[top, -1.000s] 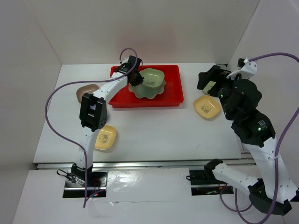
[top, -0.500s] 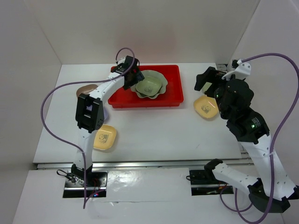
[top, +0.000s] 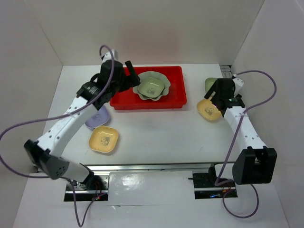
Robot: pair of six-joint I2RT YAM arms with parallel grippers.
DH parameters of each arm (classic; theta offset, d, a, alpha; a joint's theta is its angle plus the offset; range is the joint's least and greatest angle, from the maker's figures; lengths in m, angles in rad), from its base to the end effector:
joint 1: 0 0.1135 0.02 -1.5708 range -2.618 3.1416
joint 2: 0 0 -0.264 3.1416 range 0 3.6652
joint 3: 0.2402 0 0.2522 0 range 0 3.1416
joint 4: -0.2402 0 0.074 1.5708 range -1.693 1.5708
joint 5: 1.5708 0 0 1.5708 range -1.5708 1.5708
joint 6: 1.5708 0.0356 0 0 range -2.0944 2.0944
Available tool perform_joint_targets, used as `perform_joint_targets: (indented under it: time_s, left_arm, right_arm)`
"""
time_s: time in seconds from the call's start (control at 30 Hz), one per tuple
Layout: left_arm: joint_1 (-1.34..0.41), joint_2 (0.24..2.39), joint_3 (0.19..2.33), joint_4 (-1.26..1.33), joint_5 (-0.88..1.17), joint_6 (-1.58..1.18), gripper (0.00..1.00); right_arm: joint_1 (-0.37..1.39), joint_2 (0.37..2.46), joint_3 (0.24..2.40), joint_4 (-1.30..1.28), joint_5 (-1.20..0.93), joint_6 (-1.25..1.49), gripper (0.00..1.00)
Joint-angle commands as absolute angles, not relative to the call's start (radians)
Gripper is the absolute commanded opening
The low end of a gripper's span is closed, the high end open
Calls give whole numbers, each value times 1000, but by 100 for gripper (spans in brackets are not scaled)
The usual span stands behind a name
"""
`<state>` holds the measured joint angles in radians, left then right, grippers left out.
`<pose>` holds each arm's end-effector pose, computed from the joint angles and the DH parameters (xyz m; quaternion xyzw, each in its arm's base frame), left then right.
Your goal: Place the plates into the plastic bin on the countertop
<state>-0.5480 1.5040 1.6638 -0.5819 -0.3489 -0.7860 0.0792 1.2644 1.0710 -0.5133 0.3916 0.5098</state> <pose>0.2903 -0.1629 0.4311 -0.1918 0.8098 -0.2165 0.5105 0.2738 0.0081 0.3076 0.2699 0.8528 -0.0499 0.4443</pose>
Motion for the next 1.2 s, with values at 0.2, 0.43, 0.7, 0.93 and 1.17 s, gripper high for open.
perform_joint_targets:
  time_s: [0.2, 0.43, 0.7, 0.93, 1.17]
  left_arm:
    - [-586, 1273, 1390, -653, -239, -709, 99]
    - [-586, 1187, 1370, -704, -227, -660, 99]
    - [-554, 1150, 1393, -713, -227, -637, 95]
    - [-523, 1141, 1393, -713, -209, -627, 95]
    - [-488, 1141, 1384, -713, -189, -618, 95]
  right_arm:
    - [-144, 1333, 911, -289, 215, 604, 94]
    - [-213, 1518, 879, -190, 186, 583, 81]
    - [-222, 1663, 868, -117, 164, 574, 58]
    - [-222, 1732, 879, -137, 173, 574, 21]
    - [-212, 1657, 870, -224, 204, 603, 0]
